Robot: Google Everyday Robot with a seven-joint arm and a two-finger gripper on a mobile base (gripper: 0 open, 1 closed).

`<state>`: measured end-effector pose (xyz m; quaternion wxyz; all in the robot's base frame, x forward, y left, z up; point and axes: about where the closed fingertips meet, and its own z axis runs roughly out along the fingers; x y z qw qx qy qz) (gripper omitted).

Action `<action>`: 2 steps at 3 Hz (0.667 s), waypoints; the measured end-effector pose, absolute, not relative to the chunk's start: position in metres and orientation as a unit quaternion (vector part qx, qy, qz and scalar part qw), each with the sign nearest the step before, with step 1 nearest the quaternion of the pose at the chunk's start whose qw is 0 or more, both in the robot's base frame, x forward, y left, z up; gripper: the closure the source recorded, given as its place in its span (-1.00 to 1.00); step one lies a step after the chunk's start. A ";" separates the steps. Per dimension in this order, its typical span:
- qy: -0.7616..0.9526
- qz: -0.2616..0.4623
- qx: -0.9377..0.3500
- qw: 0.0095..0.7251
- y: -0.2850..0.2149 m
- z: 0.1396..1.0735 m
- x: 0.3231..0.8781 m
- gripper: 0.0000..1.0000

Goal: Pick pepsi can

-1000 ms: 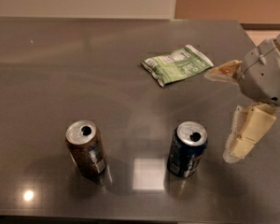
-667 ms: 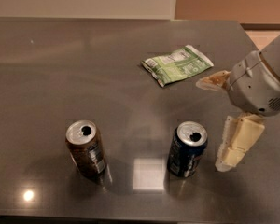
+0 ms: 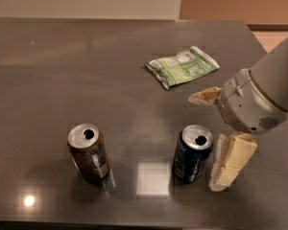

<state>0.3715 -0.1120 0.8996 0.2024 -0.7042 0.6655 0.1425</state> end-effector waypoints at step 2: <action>0.651 0.171 -0.712 0.203 -0.104 0.902 0.357 -0.19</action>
Offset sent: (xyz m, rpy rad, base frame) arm -0.0201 0.0097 0.0015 0.0658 0.0603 0.0614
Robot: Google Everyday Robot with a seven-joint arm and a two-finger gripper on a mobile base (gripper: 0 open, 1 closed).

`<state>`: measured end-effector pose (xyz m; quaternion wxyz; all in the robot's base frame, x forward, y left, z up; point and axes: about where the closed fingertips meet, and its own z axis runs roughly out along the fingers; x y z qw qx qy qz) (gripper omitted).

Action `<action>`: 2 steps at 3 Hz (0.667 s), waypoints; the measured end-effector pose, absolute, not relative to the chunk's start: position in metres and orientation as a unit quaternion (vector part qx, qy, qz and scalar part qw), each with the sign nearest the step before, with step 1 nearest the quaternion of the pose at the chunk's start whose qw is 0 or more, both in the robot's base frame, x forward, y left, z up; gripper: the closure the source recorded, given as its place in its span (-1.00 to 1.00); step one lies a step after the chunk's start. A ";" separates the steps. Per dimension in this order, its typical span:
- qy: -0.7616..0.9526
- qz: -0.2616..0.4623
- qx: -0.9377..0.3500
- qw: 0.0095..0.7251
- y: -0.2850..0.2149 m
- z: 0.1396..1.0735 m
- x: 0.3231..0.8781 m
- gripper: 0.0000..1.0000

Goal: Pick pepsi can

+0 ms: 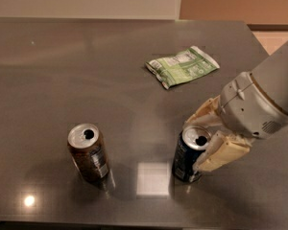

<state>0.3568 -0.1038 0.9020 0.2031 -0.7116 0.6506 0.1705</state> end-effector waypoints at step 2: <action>0.661 0.175 -0.702 0.200 -0.105 0.911 0.365 0.74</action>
Offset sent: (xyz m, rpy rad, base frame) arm 0.0205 -0.0056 0.0196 -0.0021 0.0501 -0.0556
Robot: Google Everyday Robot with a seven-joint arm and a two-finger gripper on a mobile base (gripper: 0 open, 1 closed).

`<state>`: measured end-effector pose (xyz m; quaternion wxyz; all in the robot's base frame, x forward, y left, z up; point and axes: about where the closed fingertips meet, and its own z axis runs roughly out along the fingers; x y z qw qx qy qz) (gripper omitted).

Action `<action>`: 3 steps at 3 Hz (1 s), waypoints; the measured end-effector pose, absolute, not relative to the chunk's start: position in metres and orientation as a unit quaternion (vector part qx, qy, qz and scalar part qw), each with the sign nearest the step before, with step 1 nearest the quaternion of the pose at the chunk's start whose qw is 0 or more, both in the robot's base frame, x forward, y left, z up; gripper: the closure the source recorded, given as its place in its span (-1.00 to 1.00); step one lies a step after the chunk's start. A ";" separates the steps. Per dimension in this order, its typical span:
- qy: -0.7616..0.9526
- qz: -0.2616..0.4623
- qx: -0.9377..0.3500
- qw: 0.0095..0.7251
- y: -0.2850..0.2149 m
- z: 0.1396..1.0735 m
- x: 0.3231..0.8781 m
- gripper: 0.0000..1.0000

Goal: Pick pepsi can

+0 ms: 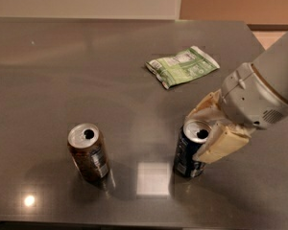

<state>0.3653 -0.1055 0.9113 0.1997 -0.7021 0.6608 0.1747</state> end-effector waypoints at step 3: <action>0.679 0.137 -0.681 0.236 -0.123 0.995 0.396 1.00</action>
Offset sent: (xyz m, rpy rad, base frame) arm 0.0355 -0.0247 0.0905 -0.0086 -0.0551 -0.0831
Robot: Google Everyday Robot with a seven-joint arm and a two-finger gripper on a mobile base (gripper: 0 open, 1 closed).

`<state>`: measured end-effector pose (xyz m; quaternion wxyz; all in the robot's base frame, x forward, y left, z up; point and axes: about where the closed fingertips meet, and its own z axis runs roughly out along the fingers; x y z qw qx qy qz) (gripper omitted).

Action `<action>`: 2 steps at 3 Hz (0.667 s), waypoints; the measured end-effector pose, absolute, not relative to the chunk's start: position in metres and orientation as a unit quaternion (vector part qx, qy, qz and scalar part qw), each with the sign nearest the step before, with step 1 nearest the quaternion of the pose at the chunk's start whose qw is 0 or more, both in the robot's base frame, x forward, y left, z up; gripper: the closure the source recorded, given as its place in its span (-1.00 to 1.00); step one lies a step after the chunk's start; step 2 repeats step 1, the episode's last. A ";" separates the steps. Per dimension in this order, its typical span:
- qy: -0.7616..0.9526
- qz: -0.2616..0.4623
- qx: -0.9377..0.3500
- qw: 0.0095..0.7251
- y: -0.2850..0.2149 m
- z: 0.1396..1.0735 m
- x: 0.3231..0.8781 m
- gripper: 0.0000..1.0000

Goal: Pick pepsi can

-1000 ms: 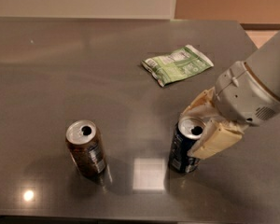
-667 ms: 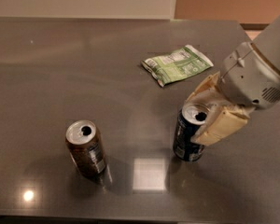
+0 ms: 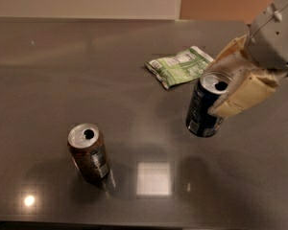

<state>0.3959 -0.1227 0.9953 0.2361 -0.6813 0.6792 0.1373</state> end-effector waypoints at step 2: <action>0.679 0.137 -0.681 0.236 -0.123 0.995 0.396 1.00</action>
Offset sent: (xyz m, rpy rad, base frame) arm 0.0000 0.0000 0.0000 0.0000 0.0000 0.0000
